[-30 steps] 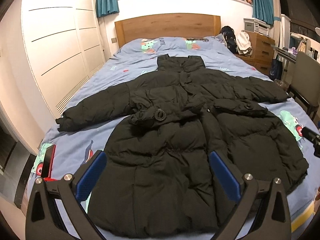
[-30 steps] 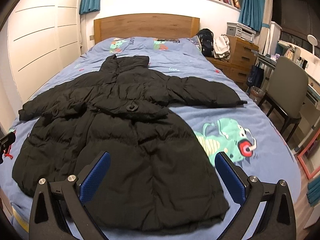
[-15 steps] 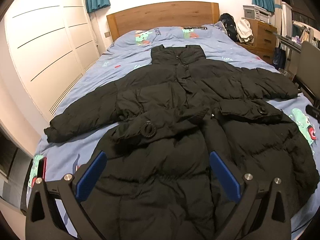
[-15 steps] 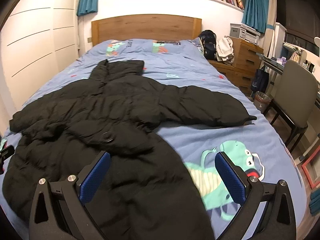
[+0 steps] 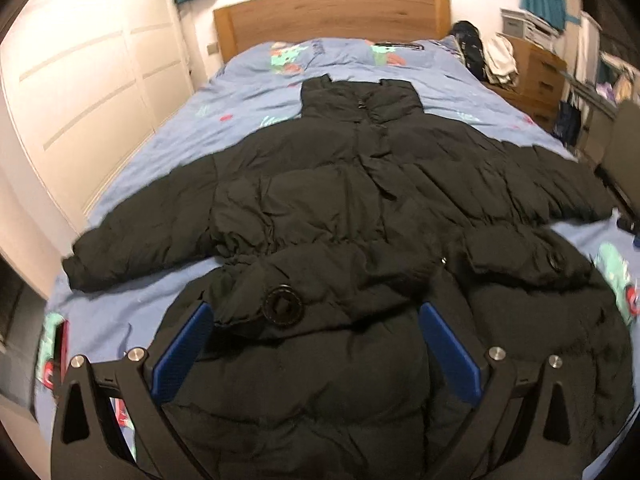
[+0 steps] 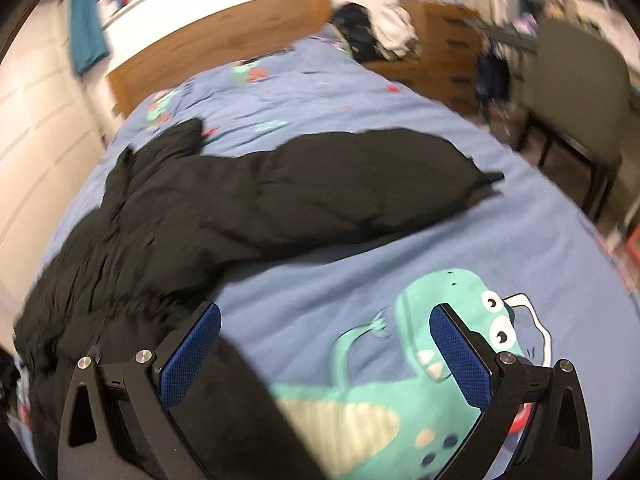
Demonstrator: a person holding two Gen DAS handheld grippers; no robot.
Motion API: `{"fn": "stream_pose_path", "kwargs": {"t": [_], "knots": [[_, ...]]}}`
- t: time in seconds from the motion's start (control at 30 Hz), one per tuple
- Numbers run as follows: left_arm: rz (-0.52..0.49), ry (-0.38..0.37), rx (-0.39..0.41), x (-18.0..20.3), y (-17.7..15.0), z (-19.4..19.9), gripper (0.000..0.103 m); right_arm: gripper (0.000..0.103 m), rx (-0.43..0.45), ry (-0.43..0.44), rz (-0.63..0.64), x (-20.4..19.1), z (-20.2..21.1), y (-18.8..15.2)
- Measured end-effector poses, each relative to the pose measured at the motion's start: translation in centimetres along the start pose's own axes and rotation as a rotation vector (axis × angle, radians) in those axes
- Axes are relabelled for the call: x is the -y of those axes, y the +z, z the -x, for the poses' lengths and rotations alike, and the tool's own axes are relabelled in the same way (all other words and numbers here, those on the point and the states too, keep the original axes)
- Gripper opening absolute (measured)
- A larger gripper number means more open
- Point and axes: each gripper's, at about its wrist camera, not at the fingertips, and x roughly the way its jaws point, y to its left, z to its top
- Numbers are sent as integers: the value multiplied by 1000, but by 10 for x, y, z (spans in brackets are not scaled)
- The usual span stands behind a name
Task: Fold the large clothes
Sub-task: 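Grasp the coat sleeve with the right gripper and fold it across the body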
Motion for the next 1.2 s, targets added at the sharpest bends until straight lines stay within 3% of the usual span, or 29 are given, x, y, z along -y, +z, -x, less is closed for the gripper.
{"fn": "stream_pose_path", "kwargs": {"t": [0.1, 0.33, 0.6, 0.7, 0.77, 0.87, 1.07, 1.2], "knots": [[17, 9, -24, -9, 5, -10, 103, 102, -7, 23, -89, 26, -21, 14], [45, 24, -97, -26, 5, -29, 103, 102, -33, 194, -324, 64, -80, 44], [89, 46, -136, -52, -3, -40, 103, 100, -29, 214, -505, 96, -124, 62], [89, 58, -145, -57, -8, -42, 103, 83, -23, 239, -588, 106, -136, 65], [89, 66, -145, -59, -10, -42, 103, 52, -22, 259, -626, 113, -144, 68], [116, 61, -145, -67, -13, -41, 103, 42, -5, 283, -669, 120, -148, 70], [158, 39, -130, -77, -12, -38, 103, 17, 47, 311, -624, 109, -135, 82], [200, -2, -124, -86, -10, -34, 103, 12, 80, 340, -546, 88, -112, 101]]}}
